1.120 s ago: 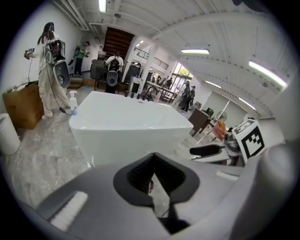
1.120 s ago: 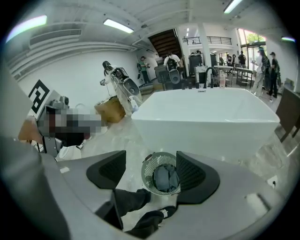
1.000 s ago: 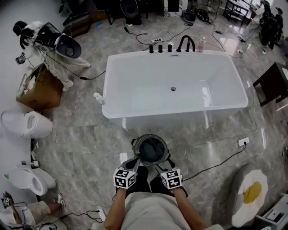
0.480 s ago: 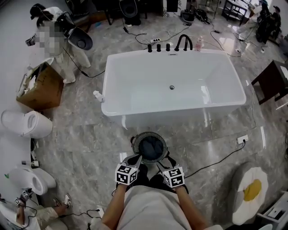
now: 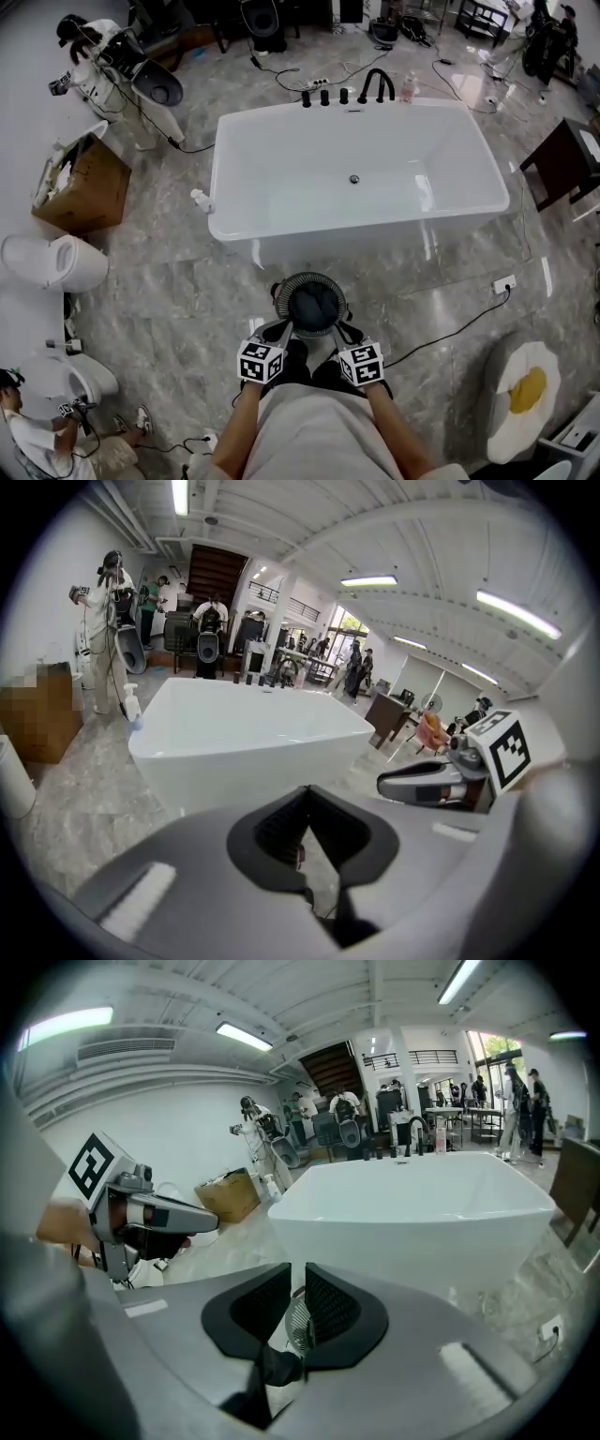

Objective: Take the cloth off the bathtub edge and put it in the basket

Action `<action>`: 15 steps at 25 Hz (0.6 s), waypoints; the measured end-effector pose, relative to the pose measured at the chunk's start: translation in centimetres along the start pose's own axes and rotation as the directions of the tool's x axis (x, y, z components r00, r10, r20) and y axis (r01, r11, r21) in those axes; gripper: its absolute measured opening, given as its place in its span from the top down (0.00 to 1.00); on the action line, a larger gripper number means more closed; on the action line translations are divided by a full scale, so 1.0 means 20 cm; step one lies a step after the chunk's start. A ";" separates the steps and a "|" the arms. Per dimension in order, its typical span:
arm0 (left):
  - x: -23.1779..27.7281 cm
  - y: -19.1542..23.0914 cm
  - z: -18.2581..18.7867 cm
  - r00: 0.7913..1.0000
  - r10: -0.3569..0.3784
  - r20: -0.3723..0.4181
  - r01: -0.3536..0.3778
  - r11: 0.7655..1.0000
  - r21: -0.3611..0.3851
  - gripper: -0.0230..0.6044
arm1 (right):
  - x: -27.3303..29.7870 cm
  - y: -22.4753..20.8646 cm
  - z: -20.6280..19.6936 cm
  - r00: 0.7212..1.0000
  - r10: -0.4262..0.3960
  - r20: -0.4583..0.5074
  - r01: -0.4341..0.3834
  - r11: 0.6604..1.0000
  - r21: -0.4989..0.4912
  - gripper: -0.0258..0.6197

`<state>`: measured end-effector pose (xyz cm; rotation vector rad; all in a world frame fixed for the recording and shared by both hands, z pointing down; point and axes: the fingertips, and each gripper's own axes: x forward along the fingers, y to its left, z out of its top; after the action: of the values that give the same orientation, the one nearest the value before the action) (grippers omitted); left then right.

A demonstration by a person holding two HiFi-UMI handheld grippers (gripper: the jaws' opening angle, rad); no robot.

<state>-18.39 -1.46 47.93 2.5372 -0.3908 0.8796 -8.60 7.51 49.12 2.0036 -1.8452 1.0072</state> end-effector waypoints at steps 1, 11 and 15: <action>0.00 0.00 0.00 1.000 0.000 -0.001 0.000 1.000 0.001 0.87 | 0.00 0.00 0.00 1.000 -0.004 -0.001 0.004 1.000 0.002 0.90; -0.02 0.00 -0.02 1.000 -0.004 -0.008 0.004 1.000 0.009 0.87 | 0.00 0.00 0.00 1.000 -0.010 0.003 0.010 1.000 -0.012 0.96; -0.01 0.00 -0.04 1.000 -0.007 -0.012 0.007 1.000 0.011 0.87 | 0.00 0.00 -0.01 1.000 -0.008 0.004 0.008 1.000 -0.010 0.96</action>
<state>-18.86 -1.02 48.32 2.5406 -0.3740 0.8963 -8.62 7.71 49.25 2.0074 -1.8385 0.9912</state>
